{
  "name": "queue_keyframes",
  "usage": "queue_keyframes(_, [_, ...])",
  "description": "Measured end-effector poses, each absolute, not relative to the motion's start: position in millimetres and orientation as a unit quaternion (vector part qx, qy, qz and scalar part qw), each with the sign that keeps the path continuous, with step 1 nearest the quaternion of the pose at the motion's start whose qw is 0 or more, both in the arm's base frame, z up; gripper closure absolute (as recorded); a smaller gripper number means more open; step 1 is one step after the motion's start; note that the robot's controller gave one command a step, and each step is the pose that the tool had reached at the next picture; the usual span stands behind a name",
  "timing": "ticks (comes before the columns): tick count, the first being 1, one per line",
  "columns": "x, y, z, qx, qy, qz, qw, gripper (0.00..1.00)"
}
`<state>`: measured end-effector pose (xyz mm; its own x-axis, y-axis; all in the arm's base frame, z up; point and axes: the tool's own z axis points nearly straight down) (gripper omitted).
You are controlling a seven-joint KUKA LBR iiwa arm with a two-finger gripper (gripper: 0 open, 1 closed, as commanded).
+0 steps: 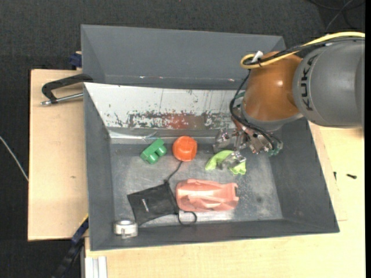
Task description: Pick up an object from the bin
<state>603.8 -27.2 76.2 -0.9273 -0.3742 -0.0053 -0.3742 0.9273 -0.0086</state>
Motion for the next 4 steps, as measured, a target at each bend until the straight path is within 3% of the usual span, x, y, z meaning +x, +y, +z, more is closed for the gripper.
queue_keyframes(1, [604.1,-27.0,76.2,-0.191,0.982,-0.004,0.004,1.0])
queue_keyframes(2, [605.8,-26.2,98.6,-0.19,0.982,0.0,0.004,1.0])
queue_keyframes(3, [605.4,-26.1,94.8,-0.19,0.982,0.0,0.003,1.0])
queue_keyframes(4, [608.2,-25.0,128.4,-0.19,0.982,0.0,0.004,1.0])
